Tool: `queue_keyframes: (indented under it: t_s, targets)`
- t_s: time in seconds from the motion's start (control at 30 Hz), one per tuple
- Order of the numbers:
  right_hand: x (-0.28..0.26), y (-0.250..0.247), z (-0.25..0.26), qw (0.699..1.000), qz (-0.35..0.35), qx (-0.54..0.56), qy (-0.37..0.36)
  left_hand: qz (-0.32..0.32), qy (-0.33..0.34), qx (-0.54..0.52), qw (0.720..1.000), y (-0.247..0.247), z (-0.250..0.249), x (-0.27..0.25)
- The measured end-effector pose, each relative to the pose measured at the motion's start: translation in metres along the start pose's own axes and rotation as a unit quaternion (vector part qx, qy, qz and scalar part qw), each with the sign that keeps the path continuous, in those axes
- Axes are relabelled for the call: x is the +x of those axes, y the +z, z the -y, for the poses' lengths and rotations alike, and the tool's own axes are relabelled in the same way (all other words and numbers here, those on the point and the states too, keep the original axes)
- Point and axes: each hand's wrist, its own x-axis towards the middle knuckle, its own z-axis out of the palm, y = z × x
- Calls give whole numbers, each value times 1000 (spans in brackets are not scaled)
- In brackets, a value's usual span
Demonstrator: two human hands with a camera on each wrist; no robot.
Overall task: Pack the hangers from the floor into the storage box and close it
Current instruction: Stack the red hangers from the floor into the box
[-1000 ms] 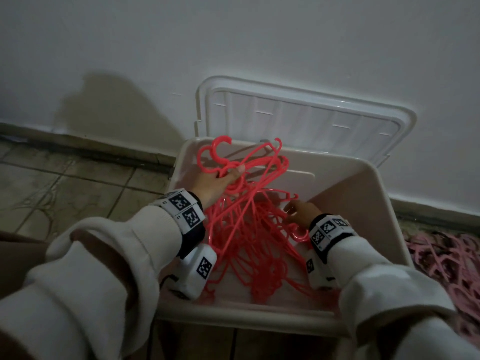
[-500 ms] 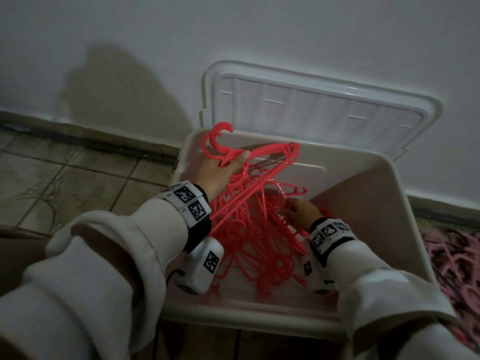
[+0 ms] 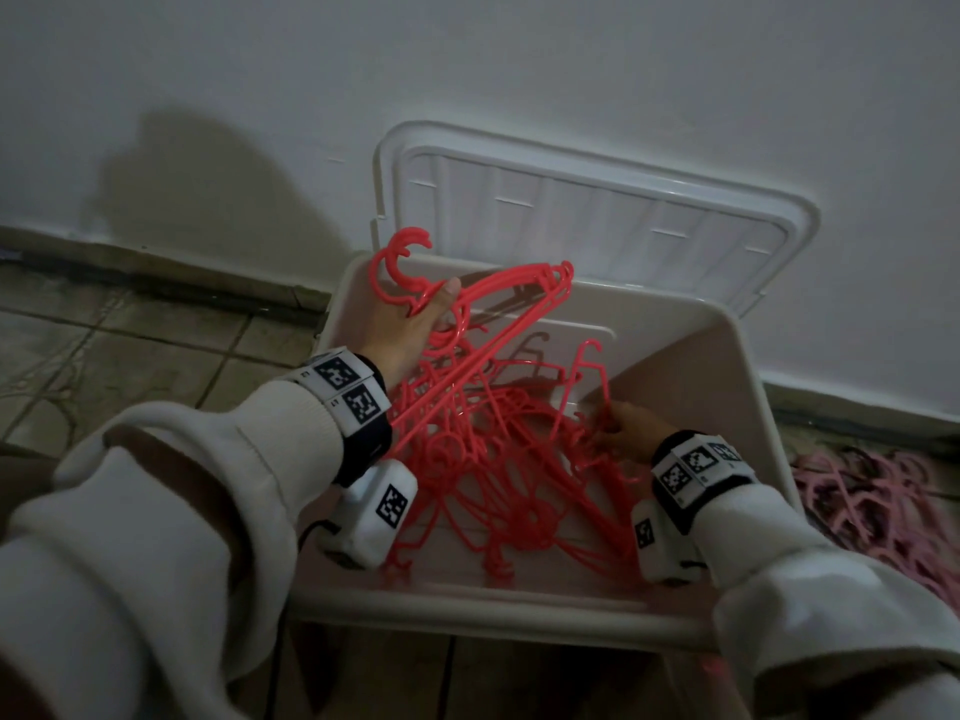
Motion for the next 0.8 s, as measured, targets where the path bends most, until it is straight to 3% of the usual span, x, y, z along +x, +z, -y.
queue_keyframes:
  t_s: [0.17, 0.4, 0.57, 0.8]
  targets:
    - [-1, -7, -20, 997, -11, 16, 80, -14, -1, 25, 1000, 0, 1, 0]
    - [6, 1, -30, 983, -16, 116, 140, -8, -9, 33, 999, 5, 6, 4]
    - [16, 19, -21, 973, -1, 191, 129, -8, 15, 55, 998, 6, 3, 3]
    - [1, 23, -3, 951, 75, 276, 114, 2, 14, 58, 998, 5, -3, 0]
